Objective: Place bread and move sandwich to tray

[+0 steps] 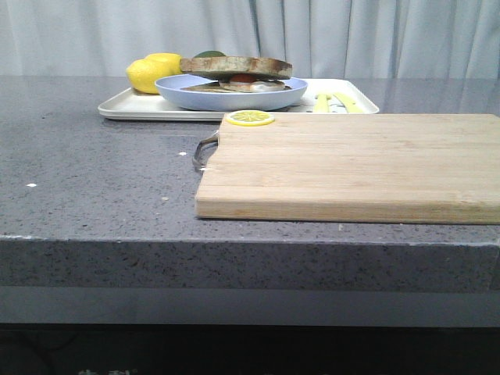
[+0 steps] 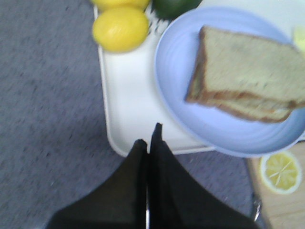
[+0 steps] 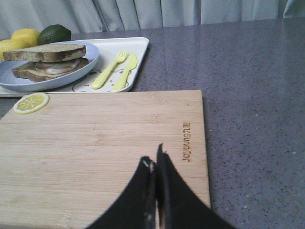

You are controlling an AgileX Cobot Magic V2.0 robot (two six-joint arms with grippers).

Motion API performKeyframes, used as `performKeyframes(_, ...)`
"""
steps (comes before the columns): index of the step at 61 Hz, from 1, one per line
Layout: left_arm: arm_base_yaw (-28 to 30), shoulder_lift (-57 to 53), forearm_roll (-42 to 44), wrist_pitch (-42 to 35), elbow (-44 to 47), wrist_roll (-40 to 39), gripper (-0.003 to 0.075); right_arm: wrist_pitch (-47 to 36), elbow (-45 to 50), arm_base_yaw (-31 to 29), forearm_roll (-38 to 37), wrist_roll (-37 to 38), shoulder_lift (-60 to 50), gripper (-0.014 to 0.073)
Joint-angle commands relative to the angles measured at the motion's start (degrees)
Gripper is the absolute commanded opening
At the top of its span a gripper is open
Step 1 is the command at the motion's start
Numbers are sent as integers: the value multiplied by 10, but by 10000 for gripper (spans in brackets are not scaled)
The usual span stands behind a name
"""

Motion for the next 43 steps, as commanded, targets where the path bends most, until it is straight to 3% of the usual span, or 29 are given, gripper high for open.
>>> performKeyframes(1,1,-82,32,-9,70,1,-20,-43,-15,-1,4,0,4,-59)
performKeyframes(18,36,-243,41,-105,317,-6,-20,-43,-15,-1,4,0,4,-59)
performKeyframes(43,34,-542,40,-404,719,-8,-20,-43,-15,-1,4,0,4,-59)
